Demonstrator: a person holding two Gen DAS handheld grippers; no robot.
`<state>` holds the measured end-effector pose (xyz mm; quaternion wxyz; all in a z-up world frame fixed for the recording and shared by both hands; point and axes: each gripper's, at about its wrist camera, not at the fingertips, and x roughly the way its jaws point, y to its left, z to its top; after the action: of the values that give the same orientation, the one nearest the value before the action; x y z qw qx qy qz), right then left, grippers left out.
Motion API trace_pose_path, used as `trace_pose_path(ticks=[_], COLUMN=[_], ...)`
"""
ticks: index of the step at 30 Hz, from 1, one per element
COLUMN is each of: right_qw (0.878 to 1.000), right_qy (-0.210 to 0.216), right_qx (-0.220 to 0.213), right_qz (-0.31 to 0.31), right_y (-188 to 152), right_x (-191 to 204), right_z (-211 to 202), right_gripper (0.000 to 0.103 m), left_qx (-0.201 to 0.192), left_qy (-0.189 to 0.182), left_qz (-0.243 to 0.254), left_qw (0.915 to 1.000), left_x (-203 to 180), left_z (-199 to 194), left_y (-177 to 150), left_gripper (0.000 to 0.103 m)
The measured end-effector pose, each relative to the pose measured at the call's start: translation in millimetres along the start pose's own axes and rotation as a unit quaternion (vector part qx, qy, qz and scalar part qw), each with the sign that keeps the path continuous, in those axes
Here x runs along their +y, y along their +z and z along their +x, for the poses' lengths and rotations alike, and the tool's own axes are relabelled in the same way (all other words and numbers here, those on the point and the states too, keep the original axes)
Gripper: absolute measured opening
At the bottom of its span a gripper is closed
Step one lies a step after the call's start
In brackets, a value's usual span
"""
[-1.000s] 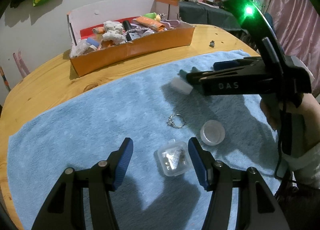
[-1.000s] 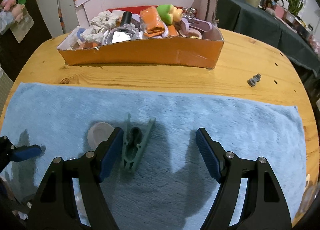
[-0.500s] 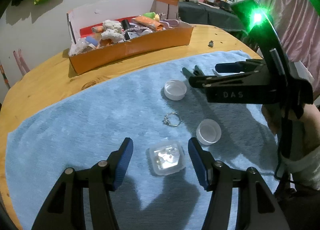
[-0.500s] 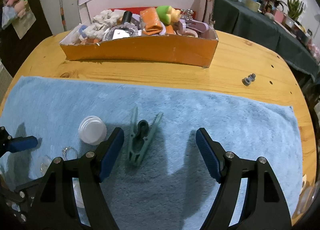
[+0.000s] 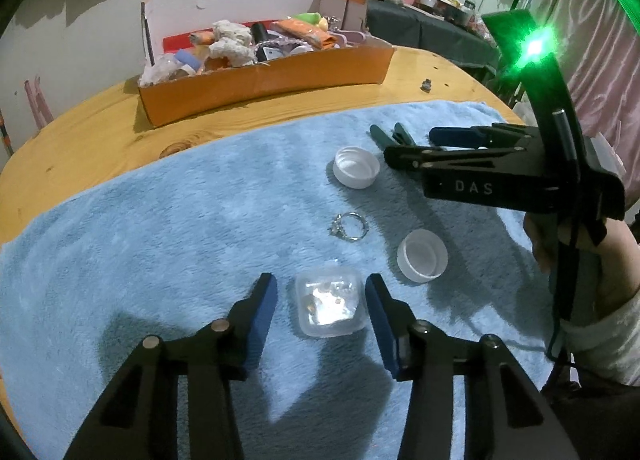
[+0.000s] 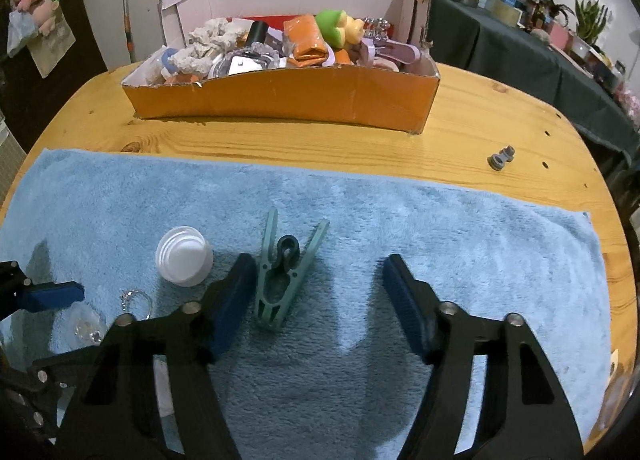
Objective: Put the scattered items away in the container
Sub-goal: 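Close the left tool on the clear plastic box while the right tool approaches the green clothespin, then grasp the green clothespin with the right tool while the left tool lifts the clear box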
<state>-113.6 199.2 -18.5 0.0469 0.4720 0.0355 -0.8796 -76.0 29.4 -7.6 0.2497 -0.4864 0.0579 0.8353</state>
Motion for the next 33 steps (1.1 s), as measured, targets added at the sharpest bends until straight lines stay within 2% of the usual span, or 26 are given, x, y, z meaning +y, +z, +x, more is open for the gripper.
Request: trace_pose_path(ticks=[6, 8, 13, 16, 20, 33], right_qw=[1.000, 1.000, 1.000, 1.000, 1.000, 0.999], right_qy=[0.000, 0.004, 0.013, 0.015, 0.018, 0.026], right_qx=[-0.004, -0.005, -0.004, -0.006, -0.008, -0.022], right_qz=[-0.004, -0.005, -0.006, -0.006, -0.008, -0.015], right_y=[-1, -1, 0, -1, -2, 1], right_x=[1, 1, 0, 1, 0, 3], right_z=[0, 0, 0, -1, -3, -14], right_gripper=[0.055, 0.049, 0.041, 0.031, 0.023, 0.023], left_qx=[-0.003, -0.003, -0.004, -0.006, -0.010, -0.020], left_qy=[0.002, 0.001, 0.000, -0.003, -0.005, -0.005], left_qz=[-0.003, -0.005, -0.007, -0.008, -0.009, -0.015], left_qw=[1.0000, 1.0000, 1.0000, 0.9999, 0.9999, 0.9997], left_x=[0, 1, 2, 2, 2, 4], left_z=[0, -1, -1, -2, -4, -10], left_y=[-2, -2, -2, -2, -3, -2], left_gripper=[0.040, 0.037, 0.036, 0.036, 0.036, 0.036])
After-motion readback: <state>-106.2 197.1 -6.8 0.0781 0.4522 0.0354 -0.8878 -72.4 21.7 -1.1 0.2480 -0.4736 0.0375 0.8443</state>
